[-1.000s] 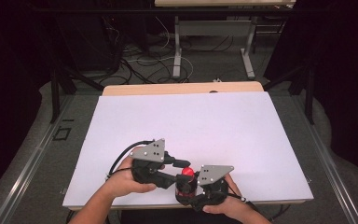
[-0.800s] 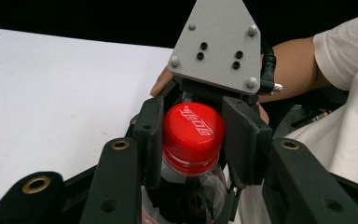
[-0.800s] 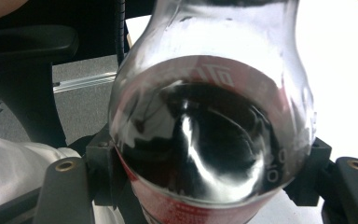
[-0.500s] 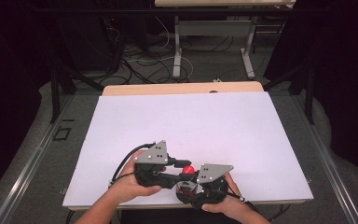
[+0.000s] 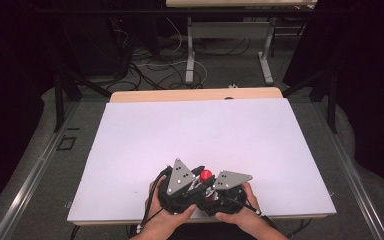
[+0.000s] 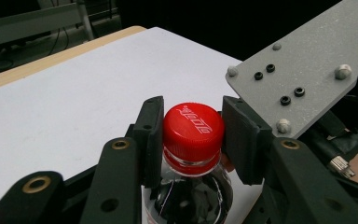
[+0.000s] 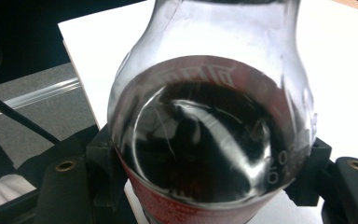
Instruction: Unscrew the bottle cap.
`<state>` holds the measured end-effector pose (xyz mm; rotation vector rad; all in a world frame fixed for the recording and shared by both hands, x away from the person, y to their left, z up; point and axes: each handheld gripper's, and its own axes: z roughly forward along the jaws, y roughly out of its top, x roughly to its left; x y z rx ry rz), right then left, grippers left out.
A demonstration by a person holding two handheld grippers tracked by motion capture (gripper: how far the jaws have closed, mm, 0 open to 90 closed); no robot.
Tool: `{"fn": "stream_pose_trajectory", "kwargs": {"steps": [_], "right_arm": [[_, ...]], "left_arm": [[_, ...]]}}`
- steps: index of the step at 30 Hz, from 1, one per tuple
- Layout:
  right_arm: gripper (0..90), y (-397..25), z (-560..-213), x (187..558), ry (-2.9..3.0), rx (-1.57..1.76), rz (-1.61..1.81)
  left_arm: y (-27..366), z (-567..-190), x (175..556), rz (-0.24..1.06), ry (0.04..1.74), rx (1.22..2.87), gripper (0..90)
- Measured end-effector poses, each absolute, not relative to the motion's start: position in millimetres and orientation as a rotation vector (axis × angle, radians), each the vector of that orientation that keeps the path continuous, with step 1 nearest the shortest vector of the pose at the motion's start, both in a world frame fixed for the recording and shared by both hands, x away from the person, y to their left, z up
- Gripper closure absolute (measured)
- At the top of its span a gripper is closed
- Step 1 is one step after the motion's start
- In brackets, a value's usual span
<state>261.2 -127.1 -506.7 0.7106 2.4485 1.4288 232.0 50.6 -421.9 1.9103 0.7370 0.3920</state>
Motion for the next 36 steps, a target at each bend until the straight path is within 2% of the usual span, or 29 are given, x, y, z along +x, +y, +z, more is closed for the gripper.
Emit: {"fn": "stream_pose_trajectory", "kwargs": {"steps": [2, 7, 9, 11, 16, 24, 30, 36], "right_arm": [[29.1, -127.6, -506.2, 261.0, 2.449, 0.709, 1.431], [29.1, -126.9, -505.0, 259.4, 2.488, 0.668, 1.467], [29.1, -126.3, -505.2, 259.0, 2.483, 0.659, 1.481], [29.1, -125.9, -504.4, 257.6, 2.512, 0.623, 1.483], [29.1, -122.4, -504.6, 253.9, 2.524, 0.545, 1.503], [29.1, -118.3, -503.8, 247.3, 2.589, 0.394, 1.532], [29.1, -116.3, -503.9, 244.7, 2.625, 0.33, 1.539], [29.1, -116.2, -504.4, 245.4, 2.637, 0.334, 1.526]], "left_arm": [[53.6, -420.5, 234.2, 0.358, 0.718, 1.916, 53.2], [68.8, -409.4, 242.0, 0.256, 0.604, 1.955, 46.5], [76.1, -403.1, 247.6, 0.189, 0.509, 1.997, 46.0], [80.9, -398.7, 250.5, 0.179, 0.437, 2.013, 45.6], [86.4, -398.1, 260.6, 0.068, 0.26, 2.072, 46.1], [90.9, -409.4, 275.9, -0.144, 0.11, 2.079, 49.2], [90.3, -412.9, 274.9, -0.172, 0.048, 2.101, 56.1], [90.8, -413.6, 273.2, -0.142, 0.091, 2.073, 60.3]]}}
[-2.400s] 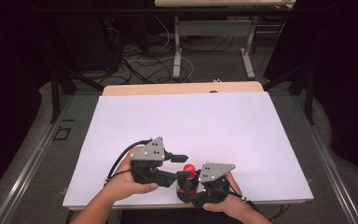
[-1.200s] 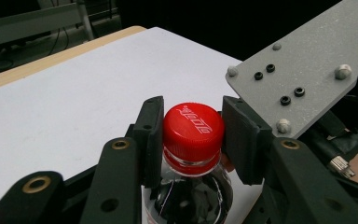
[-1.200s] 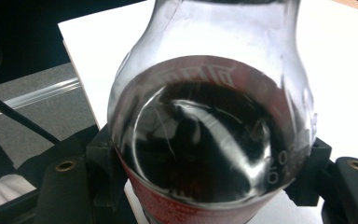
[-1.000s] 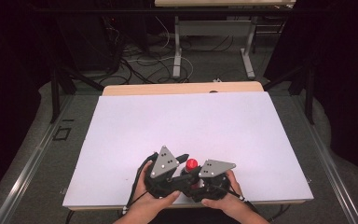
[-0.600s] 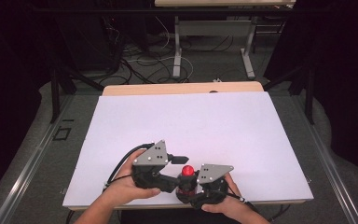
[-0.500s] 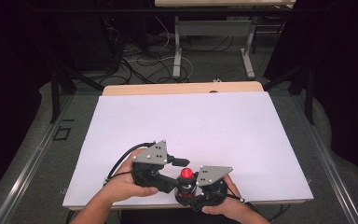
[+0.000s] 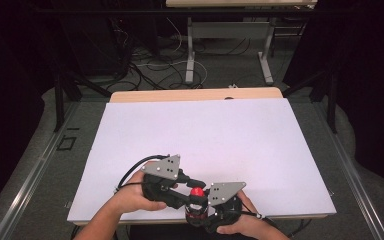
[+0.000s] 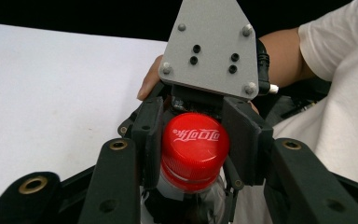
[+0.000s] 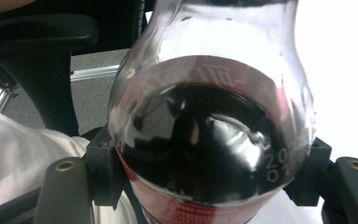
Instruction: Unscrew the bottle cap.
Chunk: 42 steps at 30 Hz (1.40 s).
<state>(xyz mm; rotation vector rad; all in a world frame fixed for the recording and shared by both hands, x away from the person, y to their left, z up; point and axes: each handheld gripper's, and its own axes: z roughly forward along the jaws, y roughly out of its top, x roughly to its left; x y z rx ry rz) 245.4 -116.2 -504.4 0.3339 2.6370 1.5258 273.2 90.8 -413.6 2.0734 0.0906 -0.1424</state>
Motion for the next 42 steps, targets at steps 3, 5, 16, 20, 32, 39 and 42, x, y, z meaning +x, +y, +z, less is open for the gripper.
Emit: {"fn": "stream_pose_trajectory", "kwargs": {"steps": [3, 5, 16, 20, 32, 39, 42], "right_arm": [[29.1, -117.3, -504.1, 247.2, 2.624, 0.351, 1.531], [29.1, -117.3, -505.2, 248.4, 2.609, 0.372, 1.531], [29.2, -121.6, -505.4, 256.2, 2.48, 0.61, 1.401], [29.2, -122.2, -506.9, 257.0, 2.435, 0.689, 1.357], [29.2, -127.8, -508.4, 263.5, 2.417, 0.721, 1.382], [29.1, -132.7, -507.5, 271.9, 2.361, 0.784, 1.387], [29.1, -134.4, -505.9, 277.7, 2.341, 0.808, 1.379]], "left_arm": [[89.6, -415.4, 271.6, -0.122, 0.13, 2.053, 60.6], [87.7, -416.7, 270.2, -0.092, 0.166, 2.048, 60.8], [62.3, -416.8, 246.7, 0.308, 0.56, 1.994, 61.2], [53.5, -414.3, 240.6, 0.357, 0.639, 1.942, 61.3], [62.5, -406.2, 257.2, 0.338, 0.697, 1.908, 61.2], [83.3, -413.6, 272.3, 0.359, 0.778, 1.881, 61.2], [93.8, -419.1, 279.8, 0.381, 0.824, 1.875, 61.2]]}}
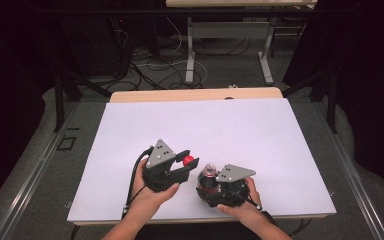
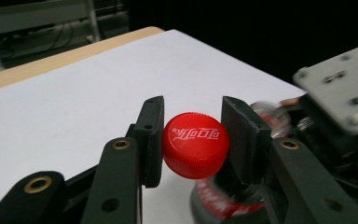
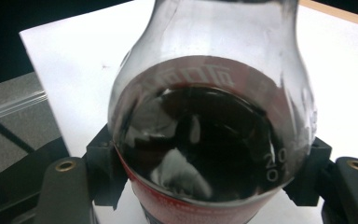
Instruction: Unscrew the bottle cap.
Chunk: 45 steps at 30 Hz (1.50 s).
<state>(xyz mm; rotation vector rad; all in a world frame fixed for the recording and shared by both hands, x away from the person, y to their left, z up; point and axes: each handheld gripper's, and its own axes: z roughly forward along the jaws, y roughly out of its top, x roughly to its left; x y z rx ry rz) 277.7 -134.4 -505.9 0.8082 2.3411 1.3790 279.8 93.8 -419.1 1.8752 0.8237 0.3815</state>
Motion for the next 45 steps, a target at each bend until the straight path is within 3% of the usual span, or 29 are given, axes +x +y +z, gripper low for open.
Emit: {"fn": "stream_pose_trajectory", "kwargs": {"steps": [9, 25, 34, 45], "right_arm": [[29.1, -138.6, -498.2, 304.7, 2.307, 0.843, 1.315], [29.0, -125.8, -490.8, 390.5, 2.174, 0.968, 1.293], [29.0, -119.2, -495.4, 441.2, 2.12, 1.058, 1.248], [29.0, -101.5, -508.0, 465.2, 2.143, 1.055, 1.226]], "left_arm": [[115.0, -449.4, 298.6, 0.413, 0.93, 1.87, 61.2], [123.7, -489.9, 309.1, 0.395, 0.967, 1.897, 61.2], [135.7, -496.8, 311.7, 0.393, 0.99, 1.883, 61.2], [145.6, -498.4, 315.2, 0.4, 1.023, 1.854, 61.2]]}}
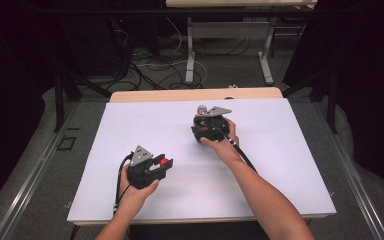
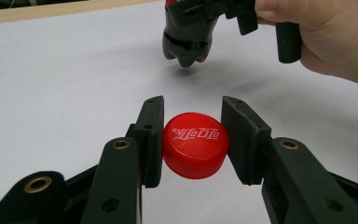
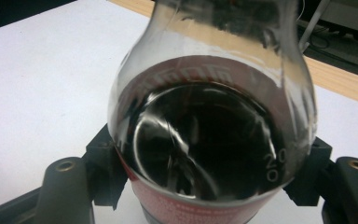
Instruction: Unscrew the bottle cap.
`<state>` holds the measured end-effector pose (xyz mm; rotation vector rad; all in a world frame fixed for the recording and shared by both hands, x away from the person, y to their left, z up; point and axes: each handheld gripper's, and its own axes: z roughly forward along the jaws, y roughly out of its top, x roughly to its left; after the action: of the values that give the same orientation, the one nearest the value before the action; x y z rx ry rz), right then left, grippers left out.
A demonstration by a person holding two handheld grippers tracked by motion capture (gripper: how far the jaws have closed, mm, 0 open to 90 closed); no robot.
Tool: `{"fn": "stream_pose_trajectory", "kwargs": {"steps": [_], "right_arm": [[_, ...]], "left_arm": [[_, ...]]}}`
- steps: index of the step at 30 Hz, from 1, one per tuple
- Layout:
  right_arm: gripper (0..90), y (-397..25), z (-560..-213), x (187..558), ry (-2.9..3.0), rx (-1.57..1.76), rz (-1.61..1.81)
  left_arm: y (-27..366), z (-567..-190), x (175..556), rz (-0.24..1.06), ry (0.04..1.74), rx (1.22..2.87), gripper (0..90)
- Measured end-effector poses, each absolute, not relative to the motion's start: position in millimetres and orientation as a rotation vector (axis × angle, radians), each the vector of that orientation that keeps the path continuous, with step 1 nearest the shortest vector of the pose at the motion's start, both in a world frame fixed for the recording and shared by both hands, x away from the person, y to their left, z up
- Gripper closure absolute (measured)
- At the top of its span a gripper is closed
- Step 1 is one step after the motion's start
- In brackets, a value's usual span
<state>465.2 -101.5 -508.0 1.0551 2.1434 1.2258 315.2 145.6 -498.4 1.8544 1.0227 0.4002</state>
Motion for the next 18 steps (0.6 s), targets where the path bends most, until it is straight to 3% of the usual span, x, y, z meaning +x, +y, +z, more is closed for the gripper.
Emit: {"fn": "stream_pose_trajectory", "kwargs": {"steps": [18], "right_arm": [[28.8, -91.3, -525.8, 461.8, 2.159, 1.061, 1.216]], "left_arm": [[147.1, -504.2, 316.3, 0.397, 1.042, 1.861, 61.2]]}}
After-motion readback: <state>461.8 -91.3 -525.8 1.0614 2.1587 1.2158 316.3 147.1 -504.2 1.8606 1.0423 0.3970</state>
